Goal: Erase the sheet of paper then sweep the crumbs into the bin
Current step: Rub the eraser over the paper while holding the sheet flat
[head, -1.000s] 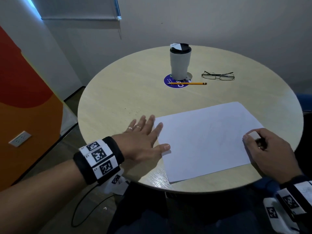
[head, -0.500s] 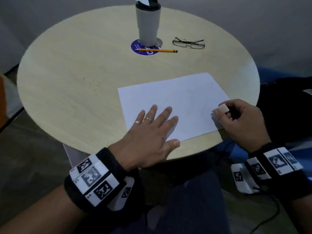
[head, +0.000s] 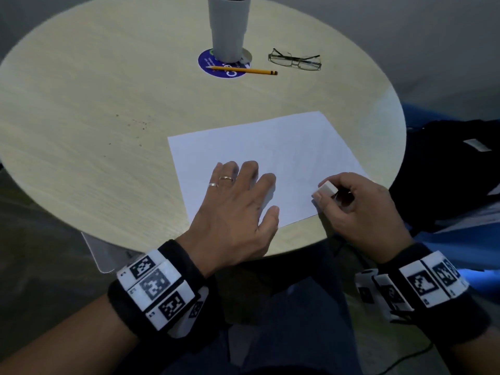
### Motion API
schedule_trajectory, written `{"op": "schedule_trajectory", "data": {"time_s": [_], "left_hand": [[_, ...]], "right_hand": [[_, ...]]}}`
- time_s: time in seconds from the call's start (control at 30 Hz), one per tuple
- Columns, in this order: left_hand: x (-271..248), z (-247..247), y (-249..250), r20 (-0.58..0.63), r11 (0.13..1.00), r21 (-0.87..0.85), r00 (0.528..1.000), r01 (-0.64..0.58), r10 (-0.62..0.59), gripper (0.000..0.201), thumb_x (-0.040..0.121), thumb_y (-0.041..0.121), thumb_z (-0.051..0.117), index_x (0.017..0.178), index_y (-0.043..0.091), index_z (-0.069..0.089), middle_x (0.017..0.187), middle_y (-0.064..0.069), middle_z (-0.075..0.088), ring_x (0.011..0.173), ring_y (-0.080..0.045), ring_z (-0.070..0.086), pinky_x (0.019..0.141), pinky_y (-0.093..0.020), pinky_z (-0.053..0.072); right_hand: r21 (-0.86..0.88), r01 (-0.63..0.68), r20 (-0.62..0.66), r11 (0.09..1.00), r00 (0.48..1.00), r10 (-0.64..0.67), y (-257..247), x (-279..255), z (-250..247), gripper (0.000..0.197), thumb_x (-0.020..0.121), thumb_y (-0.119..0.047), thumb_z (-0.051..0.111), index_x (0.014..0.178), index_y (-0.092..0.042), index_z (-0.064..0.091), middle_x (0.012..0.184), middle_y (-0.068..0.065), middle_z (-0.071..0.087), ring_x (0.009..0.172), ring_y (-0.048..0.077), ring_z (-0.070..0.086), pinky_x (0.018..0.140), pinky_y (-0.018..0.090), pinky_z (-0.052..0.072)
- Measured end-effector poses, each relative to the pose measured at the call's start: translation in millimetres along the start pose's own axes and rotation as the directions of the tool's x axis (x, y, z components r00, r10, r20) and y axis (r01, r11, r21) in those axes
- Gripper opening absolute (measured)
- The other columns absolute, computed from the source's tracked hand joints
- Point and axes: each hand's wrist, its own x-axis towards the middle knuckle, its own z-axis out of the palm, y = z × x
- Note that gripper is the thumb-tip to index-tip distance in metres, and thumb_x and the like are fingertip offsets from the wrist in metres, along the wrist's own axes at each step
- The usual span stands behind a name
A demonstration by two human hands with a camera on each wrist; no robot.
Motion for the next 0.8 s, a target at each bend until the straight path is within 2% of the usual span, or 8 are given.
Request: {"op": "schedule_trajectory", "data": {"time_s": [0.1,0.17,0.2,0.27,0.33,0.53,0.67,0.8], "left_hand": [[1.6,4.5,-2.0,0.001,1.000,-0.006,1.000,-0.005,0.005,0.047,0.101,0.052,0.039,0.138,0.024,0.045,0.134,-0.001,0.039,0.132,-0.031,0.038,0.121,-0.051,0.024],[1.5,9.4,-4.4,0.046,1.000,0.006,0.999,0.013,-0.014,0.066,0.105,0.063,0.029,0.160,0.028,0.029,0.167,-0.003,0.023,0.158,-0.030,0.013,0.128,-0.051,0.010],[1.4,11.6,-5.6,0.063,1.000,0.015,0.998,0.016,-0.017,0.072,0.105,0.067,0.023,0.166,0.029,0.018,0.175,-0.001,0.008,0.162,-0.026,-0.001,0.130,-0.051,0.005],[1.6,13.5,-7.5,0.076,1.000,0.028,0.997,0.014,-0.016,0.075,0.105,0.070,0.016,0.168,0.031,0.007,0.176,0.001,-0.006,0.162,-0.024,-0.013,0.130,-0.050,0.000],[2.1,13.4,-8.4,0.083,1.000,0.028,0.996,0.011,-0.013,0.075,0.105,0.069,0.014,0.168,0.031,0.006,0.176,0.002,-0.008,0.162,-0.024,-0.014,0.130,-0.050,0.000],[5.5,6.6,-11.3,0.077,1.000,-0.026,0.997,0.018,-0.016,0.063,0.105,0.062,0.024,0.162,0.037,0.023,0.175,0.006,0.009,0.162,-0.024,0.002,0.130,-0.046,0.005],[8.6,1.2,-13.8,0.067,0.999,-0.029,0.998,0.016,-0.014,0.052,0.106,0.057,0.027,0.154,0.038,0.032,0.168,0.003,0.023,0.156,-0.027,0.016,0.129,-0.043,0.009],[7.9,4.4,-11.9,0.082,0.999,0.013,0.996,0.045,-0.046,0.065,0.106,0.064,0.019,0.164,0.037,0.017,0.175,0.003,0.006,0.162,-0.023,-0.002,0.130,-0.046,0.005]], "right_hand": [[0.033,0.078,0.023,0.996,0.997,-0.079,-14.3,-1.9,9.2,0.006,0.093,-0.022,0.079,0.092,-0.018,0.074,0.081,-0.009,0.071,0.073,0.011,0.064,0.067,0.023,0.050],[0.020,0.128,0.038,0.992,0.991,-0.129,-19.9,-3.7,16.6,0.006,0.093,-0.019,0.078,0.090,-0.017,0.073,0.078,-0.007,0.070,0.070,0.012,0.065,0.068,0.029,0.053],[0.007,0.146,0.031,0.989,0.989,-0.146,-19.0,-3.3,17.6,0.006,0.092,-0.018,0.078,0.088,-0.017,0.073,0.077,-0.006,0.070,0.069,0.013,0.065,0.067,0.032,0.054],[-0.014,0.140,0.006,0.990,0.990,-0.140,-9.9,1.1,12.3,0.010,0.090,-0.015,0.078,0.083,-0.017,0.072,0.074,-0.006,0.069,0.068,0.015,0.064,0.067,0.037,0.054],[-0.023,0.085,-0.022,0.996,0.996,-0.085,3.1,7.3,1.0,0.015,0.089,-0.015,0.077,0.077,-0.019,0.070,0.072,-0.005,0.068,0.068,0.018,0.064,0.067,0.039,0.054],[0.031,0.036,-0.037,0.999,0.999,-0.035,11.2,11.0,-3.4,0.017,0.090,-0.012,0.076,0.076,-0.019,0.070,0.070,-0.003,0.070,0.065,0.023,0.065,0.064,0.042,0.055],[0.020,0.055,-0.027,0.998,0.998,-0.055,12.3,12.5,-8.1,0.018,0.090,-0.012,0.077,0.076,-0.020,0.071,0.072,-0.005,0.071,0.066,0.019,0.065,0.064,0.040,0.054],[0.018,0.157,0.009,0.987,0.988,-0.157,-12.3,0.7,5.1,0.013,0.088,-0.013,0.079,0.079,-0.020,0.073,0.073,-0.006,0.068,0.067,0.016,0.061,0.066,0.028,0.048]]}}
